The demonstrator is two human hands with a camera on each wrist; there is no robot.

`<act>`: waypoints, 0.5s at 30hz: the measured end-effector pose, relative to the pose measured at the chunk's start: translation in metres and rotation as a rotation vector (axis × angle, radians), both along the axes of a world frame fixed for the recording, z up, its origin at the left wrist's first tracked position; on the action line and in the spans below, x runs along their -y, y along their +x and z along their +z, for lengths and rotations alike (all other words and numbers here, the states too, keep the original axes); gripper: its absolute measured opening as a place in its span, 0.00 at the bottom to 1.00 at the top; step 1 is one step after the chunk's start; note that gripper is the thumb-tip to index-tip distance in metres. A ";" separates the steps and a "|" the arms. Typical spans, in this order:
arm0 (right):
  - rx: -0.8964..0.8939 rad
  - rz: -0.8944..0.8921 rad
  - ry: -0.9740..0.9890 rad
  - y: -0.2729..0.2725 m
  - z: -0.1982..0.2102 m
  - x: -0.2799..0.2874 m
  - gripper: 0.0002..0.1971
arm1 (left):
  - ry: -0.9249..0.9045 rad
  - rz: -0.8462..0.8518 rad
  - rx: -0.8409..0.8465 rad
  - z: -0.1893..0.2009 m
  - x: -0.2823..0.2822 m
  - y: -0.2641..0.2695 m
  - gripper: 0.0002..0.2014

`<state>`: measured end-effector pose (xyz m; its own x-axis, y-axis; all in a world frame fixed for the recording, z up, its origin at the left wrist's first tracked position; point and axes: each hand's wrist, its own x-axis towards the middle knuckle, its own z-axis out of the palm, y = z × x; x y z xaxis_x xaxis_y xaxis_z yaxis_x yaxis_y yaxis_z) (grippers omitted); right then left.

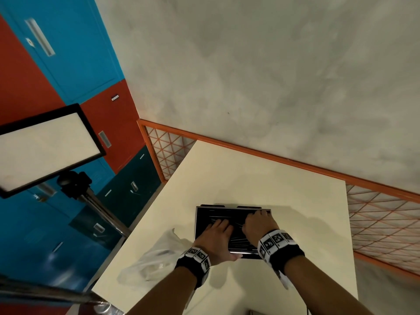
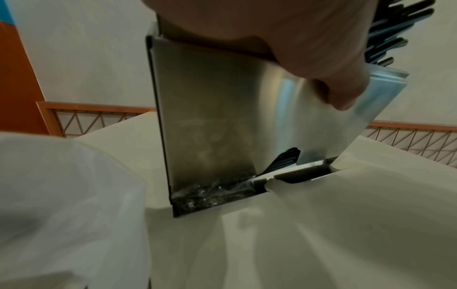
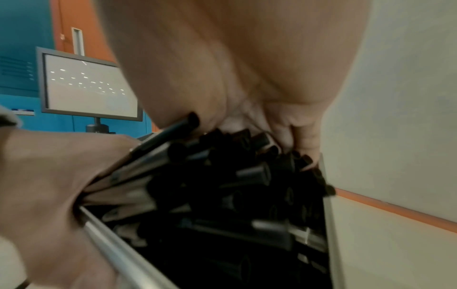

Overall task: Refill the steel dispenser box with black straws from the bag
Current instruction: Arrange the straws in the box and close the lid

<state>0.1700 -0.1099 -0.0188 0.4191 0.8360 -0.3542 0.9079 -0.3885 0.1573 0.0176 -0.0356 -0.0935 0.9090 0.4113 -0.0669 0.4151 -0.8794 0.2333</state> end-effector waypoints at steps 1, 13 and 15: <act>-0.022 -0.004 -0.016 0.001 0.002 -0.003 0.23 | 0.000 0.002 0.004 -0.001 -0.001 0.001 0.40; -0.290 -0.071 -0.082 0.011 0.000 -0.020 0.22 | -0.026 -0.003 0.051 0.000 -0.002 0.000 0.38; -0.313 -0.066 -0.106 0.013 0.001 -0.024 0.20 | -0.021 -0.005 0.076 0.002 -0.002 -0.001 0.39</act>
<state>0.1825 -0.0858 -0.0179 0.3285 0.7620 -0.5580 0.8919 -0.4448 -0.0823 0.0169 -0.0338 -0.0917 0.9137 0.4063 -0.0066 0.3915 -0.8758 0.2822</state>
